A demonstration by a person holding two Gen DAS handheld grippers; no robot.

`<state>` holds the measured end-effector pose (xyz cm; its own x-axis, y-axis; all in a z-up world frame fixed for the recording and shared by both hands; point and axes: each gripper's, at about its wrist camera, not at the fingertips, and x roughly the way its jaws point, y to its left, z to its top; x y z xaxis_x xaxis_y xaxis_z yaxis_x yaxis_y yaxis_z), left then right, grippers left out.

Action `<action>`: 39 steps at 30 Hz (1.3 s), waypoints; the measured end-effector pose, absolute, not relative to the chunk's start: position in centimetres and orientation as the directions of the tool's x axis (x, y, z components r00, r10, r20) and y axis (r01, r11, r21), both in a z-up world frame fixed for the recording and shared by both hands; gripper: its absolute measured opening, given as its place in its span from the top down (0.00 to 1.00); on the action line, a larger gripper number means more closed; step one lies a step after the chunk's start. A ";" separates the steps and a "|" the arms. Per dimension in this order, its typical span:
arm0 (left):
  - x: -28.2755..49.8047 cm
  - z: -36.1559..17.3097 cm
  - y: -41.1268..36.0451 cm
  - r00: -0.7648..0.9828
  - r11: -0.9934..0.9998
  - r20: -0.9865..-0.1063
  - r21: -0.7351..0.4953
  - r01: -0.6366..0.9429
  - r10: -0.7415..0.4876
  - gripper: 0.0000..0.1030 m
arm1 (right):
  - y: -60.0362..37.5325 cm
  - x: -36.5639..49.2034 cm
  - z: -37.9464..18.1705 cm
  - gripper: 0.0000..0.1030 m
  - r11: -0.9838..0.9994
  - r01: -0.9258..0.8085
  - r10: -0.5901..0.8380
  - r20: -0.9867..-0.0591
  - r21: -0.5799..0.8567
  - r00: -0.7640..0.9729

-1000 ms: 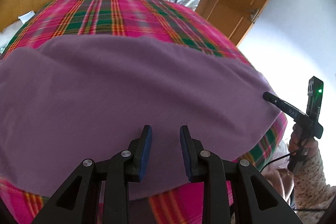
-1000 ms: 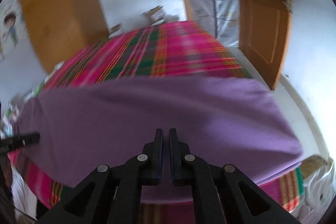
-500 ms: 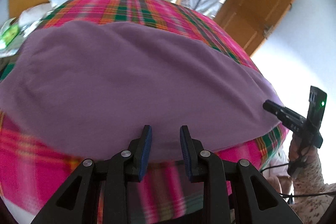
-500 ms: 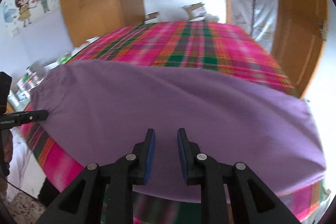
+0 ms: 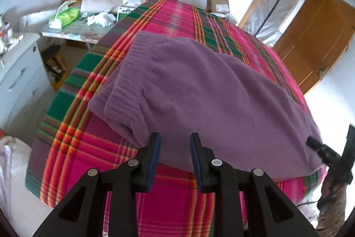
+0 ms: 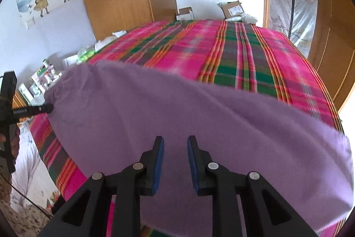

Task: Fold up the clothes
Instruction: 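Pull both grippers back from the folded sweatpants, then move both grippers to the folded sweatpants edge, side by side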

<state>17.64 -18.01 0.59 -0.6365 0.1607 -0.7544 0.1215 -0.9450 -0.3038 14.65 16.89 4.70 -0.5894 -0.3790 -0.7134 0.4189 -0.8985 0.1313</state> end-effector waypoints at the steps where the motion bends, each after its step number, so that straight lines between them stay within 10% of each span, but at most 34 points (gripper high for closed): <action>1: 17.4 1.0 -17.8 -0.643 -0.948 -0.749 -0.298 0.109 0.161 0.73 | 16.8 14.1 5.1 0.79 -0.896 0.424 -0.387 -0.708 0.136 -0.591; 14: 8.5 6.6 -15.5 -0.687 -0.942 -0.679 -0.333 -0.028 0.260 0.73 | 15.8 3.2 10.7 0.72 -0.833 0.460 -0.530 -0.681 0.306 -0.505; 39: 1.5 2.2 -16.3 -0.575 -0.927 -0.757 -0.374 -0.007 0.310 0.73 | 10.7 -0.3 3.1 0.66 -0.592 0.484 -0.717 -0.695 0.644 0.047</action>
